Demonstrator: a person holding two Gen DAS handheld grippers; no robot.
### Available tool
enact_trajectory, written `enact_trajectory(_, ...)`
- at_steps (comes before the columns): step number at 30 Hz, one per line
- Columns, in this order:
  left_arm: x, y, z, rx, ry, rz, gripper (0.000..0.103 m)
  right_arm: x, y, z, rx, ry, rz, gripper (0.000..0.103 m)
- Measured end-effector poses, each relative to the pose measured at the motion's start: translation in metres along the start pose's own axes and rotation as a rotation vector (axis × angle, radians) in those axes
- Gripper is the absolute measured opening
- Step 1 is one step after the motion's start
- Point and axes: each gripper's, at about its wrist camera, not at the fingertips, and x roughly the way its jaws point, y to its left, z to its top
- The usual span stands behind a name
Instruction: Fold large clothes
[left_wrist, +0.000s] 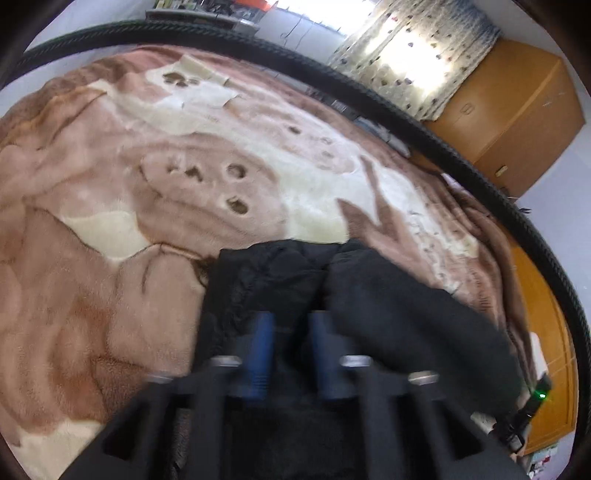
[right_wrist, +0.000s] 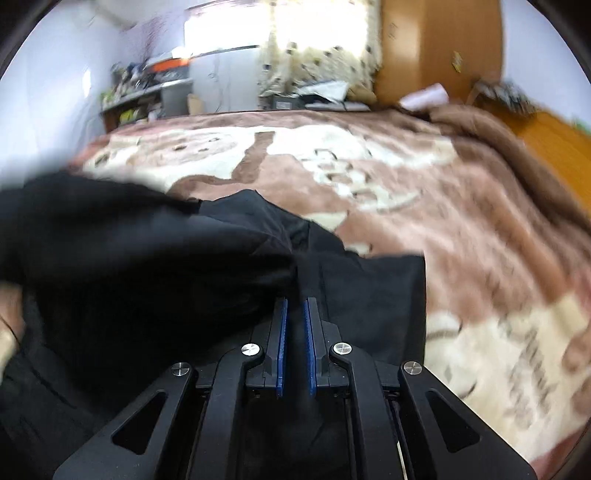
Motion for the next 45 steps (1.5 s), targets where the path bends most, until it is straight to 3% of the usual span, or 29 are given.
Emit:
enact_trajectory(1, -0.006, -0.002, 0.0, -0.025, 0.002, -0.046, 0.082, -0.004, -0.005, -0.001, 0.037, 0.004, 0.021, 0.009)
enact_trajectory(2, -0.009, -0.004, 0.0, -0.048, 0.007, -0.107, 0.088, -0.01, -0.01, -0.002, 0.081, 0.005, 0.057, 0.009)
enact_trajectory(4, -0.012, -0.009, -0.002, -0.077, 0.03, -0.172, 0.089, -0.017, -0.02, -0.004, 0.186, 0.024, 0.156, 0.011)
enact_trajectory(6, -0.006, -0.018, -0.003, -0.043, 0.06, -0.146, 0.089, -0.018, -0.024, -0.007, 0.267, 0.051, 0.237, 0.023)
enact_trajectory(8, 0.009, -0.022, -0.007, -0.048, 0.106, -0.103, 0.089, -0.016, -0.025, -0.009, 0.344, 0.085, 0.322, 0.039)
enact_trajectory(10, 0.024, -0.016, -0.01, -0.123, 0.15, -0.118, 0.089, -0.006, -0.022, -0.009, 0.397, 0.105, 0.423, 0.059)
enact_trajectory(12, 0.037, -0.012, -0.014, -0.182, 0.176, -0.108, 0.089, 0.002, -0.015, -0.011, 0.422, 0.147, 0.419, 0.061)
enact_trajectory(17, 0.068, -0.02, -0.018, -0.213, 0.226, -0.113, 0.085, 0.035, 0.003, -0.002, 0.468, 0.199, 0.48, 0.06)
enact_trajectory(18, 0.068, -0.022, -0.017, -0.227, 0.21, -0.107, 0.08, 0.037, 0.004, 0.001, 0.487, 0.189, 0.467, 0.053)
enact_trajectory(19, 0.067, -0.028, -0.015, -0.215, 0.183, -0.098, 0.079, 0.036, 0.005, 0.005, 0.485, 0.169, 0.447, 0.022)
enact_trajectory(20, 0.065, -0.035, -0.012, -0.185, 0.142, -0.068, 0.074, 0.035, 0.004, 0.009, 0.477, 0.156, 0.446, 0.011)
enact_trajectory(22, 0.064, -0.045, -0.006, -0.136, 0.1, -0.019, 0.044, 0.021, 0.005, 0.02, 0.436, 0.079, 0.445, 0.007)
enact_trajectory(24, 0.063, -0.049, 0.0, -0.132, 0.093, -0.056, 0.022, 0.002, 0.005, 0.025, 0.383, 0.013, 0.452, 0.006)
enact_trajectory(26, 0.06, -0.051, 0.003, -0.111, 0.088, -0.085, 0.02, -0.016, 0.007, 0.022, 0.342, -0.024, 0.462, 0.006)
enact_trajectory(29, 0.054, -0.04, -0.005, -0.065, 0.08, -0.097, 0.02, -0.024, 0.011, -0.001, 0.326, 0.0, 0.48, 0.006)
enact_trajectory(31, 0.058, -0.025, -0.014, -0.084, 0.112, -0.12, 0.02, -0.017, 0.012, -0.018, 0.315, 0.036, 0.47, 0.006)
enact_trajectory(34, 0.067, -0.005, -0.032, -0.102, 0.179, -0.088, 0.02, 0.014, 0.006, -0.041, 0.373, 0.136, 0.439, 0.006)
enact_trajectory(38, 0.074, -0.007, -0.045, -0.053, 0.199, -0.053, 0.022, 0.032, 0.002, -0.042, 0.429, 0.178, 0.41, 0.007)
enact_trajectory(41, 0.072, -0.016, -0.043, 0.015, 0.18, 0.039, 0.045, 0.027, 0.009, -0.035, 0.358, 0.197, 0.333, 0.017)
enact_trajectory(43, 0.066, -0.022, -0.042, 0.049, 0.175, 0.069, 0.051, 0.01, 0.016, -0.027, 0.282, 0.196, 0.227, 0.035)
enact_trajectory(45, 0.053, -0.031, -0.04, 0.11, 0.151, 0.092, 0.057, -0.009, 0.019, -0.02, 0.26, 0.168, 0.217, 0.036)
